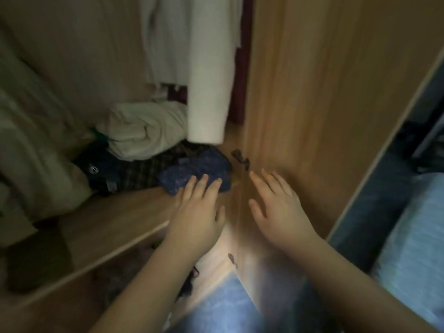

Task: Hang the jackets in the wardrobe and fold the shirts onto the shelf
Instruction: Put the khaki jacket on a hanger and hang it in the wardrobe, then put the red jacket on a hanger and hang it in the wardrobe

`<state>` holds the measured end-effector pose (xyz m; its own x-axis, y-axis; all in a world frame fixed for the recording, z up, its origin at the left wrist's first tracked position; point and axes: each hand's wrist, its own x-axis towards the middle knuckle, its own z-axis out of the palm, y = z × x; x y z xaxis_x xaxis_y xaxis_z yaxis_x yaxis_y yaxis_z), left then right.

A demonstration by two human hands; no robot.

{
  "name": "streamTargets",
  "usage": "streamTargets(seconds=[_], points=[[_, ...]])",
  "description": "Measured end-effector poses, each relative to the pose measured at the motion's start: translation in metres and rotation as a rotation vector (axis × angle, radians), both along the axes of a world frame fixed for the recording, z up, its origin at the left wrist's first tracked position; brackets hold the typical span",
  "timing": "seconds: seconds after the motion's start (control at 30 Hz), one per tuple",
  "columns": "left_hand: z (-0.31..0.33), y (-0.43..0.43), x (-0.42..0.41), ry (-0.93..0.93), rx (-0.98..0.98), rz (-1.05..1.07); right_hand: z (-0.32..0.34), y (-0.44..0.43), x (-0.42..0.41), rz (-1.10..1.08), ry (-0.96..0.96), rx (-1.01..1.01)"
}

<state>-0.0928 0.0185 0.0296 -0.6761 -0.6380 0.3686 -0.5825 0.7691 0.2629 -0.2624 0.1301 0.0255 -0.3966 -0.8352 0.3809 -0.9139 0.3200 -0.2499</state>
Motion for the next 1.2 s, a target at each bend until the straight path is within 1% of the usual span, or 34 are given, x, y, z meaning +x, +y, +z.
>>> streamTargets(seconds=[0.13, 0.27, 0.37, 0.53, 0.67, 0.73, 0.8, 0.9, 0.97, 1.13, 1.2], points=[[-0.053, 0.085, -0.030, -0.094, 0.055, -0.142, -0.053, 0.087, -0.013, -0.159, -0.128, 0.057], [-0.099, 0.168, -0.053, -0.282, 0.196, -0.264, -0.104, 0.196, -0.023, -0.273, -0.163, 0.133], [-0.127, 0.234, -0.074, -0.379, 0.241, -0.363, -0.131, 0.293, -0.032, -0.370, -0.206, 0.217], [-0.145, 0.359, -0.123, -0.420, 0.295, -0.550, -0.149, 0.453, -0.044, -0.559, -0.242, 0.289], [-0.149, 0.463, -0.166, -0.436, 0.263, -0.732, -0.156, 0.568, -0.048, -0.699, -0.248, 0.295], [-0.152, 0.514, -0.189, -0.468, 0.241, -0.826, -0.161, 0.623, -0.046, -0.773, -0.269, 0.267], [-0.153, 0.551, -0.205, -0.476, 0.226, -0.888, -0.163, 0.656, -0.041, -0.817, -0.296, 0.232], [-0.157, 0.608, -0.233, -0.416, 0.183, -1.019, -0.165, 0.706, -0.037, -0.922, -0.329, 0.179], [-0.159, 0.634, -0.251, -0.408, 0.176, -1.086, -0.167, 0.729, -0.043, -0.982, -0.354, 0.152], [-0.169, 0.659, -0.295, -0.444, 0.177, -1.139, -0.183, 0.756, -0.083, -1.075, -0.391, 0.109], [-0.177, 0.661, -0.319, -0.454, 0.188, -1.140, -0.189, 0.759, -0.105, -1.098, -0.407, 0.122]])
